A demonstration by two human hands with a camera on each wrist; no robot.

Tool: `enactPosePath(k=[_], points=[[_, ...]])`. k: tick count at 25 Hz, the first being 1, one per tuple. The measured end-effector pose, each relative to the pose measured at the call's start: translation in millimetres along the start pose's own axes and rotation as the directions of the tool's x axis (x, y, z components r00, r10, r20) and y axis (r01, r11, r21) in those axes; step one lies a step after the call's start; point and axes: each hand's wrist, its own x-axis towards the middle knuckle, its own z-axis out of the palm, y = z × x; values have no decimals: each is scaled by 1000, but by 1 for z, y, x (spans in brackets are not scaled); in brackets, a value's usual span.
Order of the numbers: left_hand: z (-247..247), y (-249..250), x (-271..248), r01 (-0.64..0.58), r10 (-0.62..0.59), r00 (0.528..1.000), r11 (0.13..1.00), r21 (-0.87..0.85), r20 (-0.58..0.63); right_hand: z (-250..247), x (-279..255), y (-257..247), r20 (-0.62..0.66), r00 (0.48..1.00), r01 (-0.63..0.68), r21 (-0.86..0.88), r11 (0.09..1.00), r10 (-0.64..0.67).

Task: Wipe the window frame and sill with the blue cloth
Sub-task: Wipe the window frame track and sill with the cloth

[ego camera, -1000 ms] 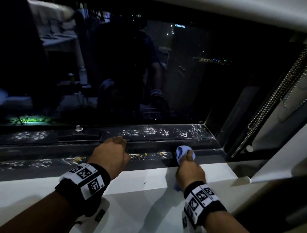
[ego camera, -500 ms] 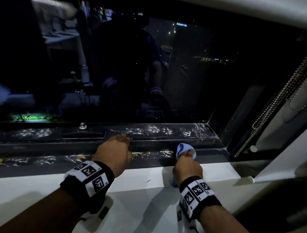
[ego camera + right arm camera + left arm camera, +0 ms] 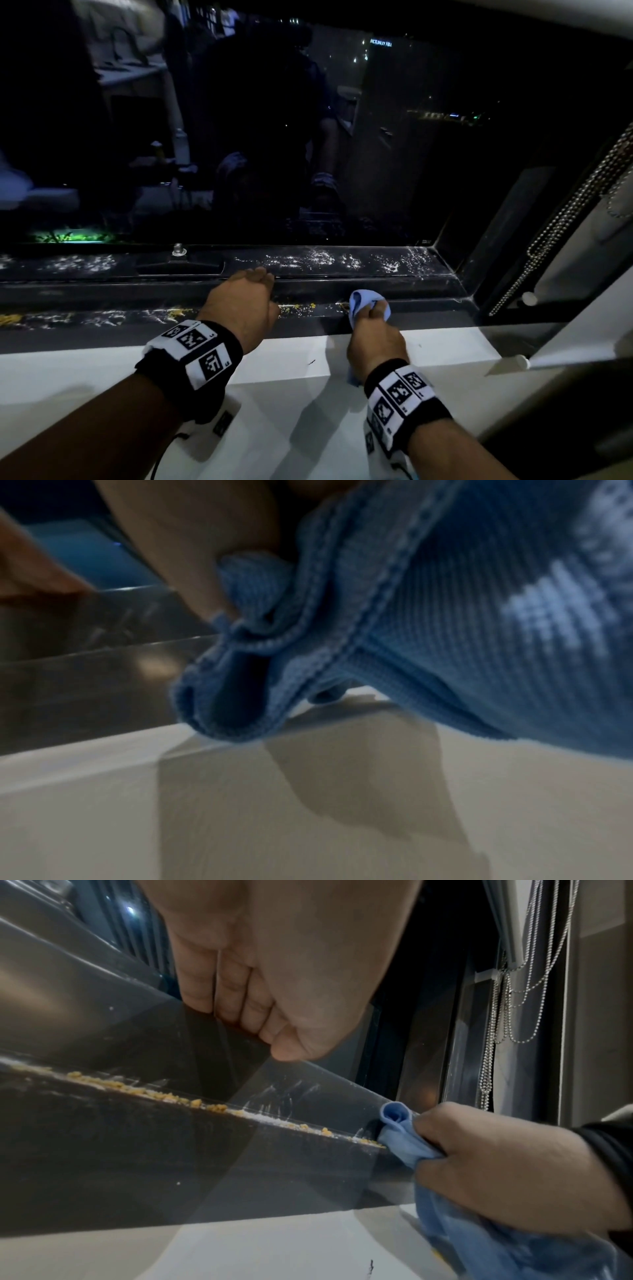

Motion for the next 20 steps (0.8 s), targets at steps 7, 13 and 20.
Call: enactPosePath(k=[7,13,20], points=[[-5,3,0,4,-4,1000,1000,-5,-15,9,-5,30,-102,951,307,184,934,-292],[-4,2,0,6,-6,1000,1000,-4,2,-7,-7,2,-87,996,-14,177,984,30],[-5,3,0,14,-14,1000,1000,-27,19,3,-18,-23,7,970,243,-60,968,-243]])
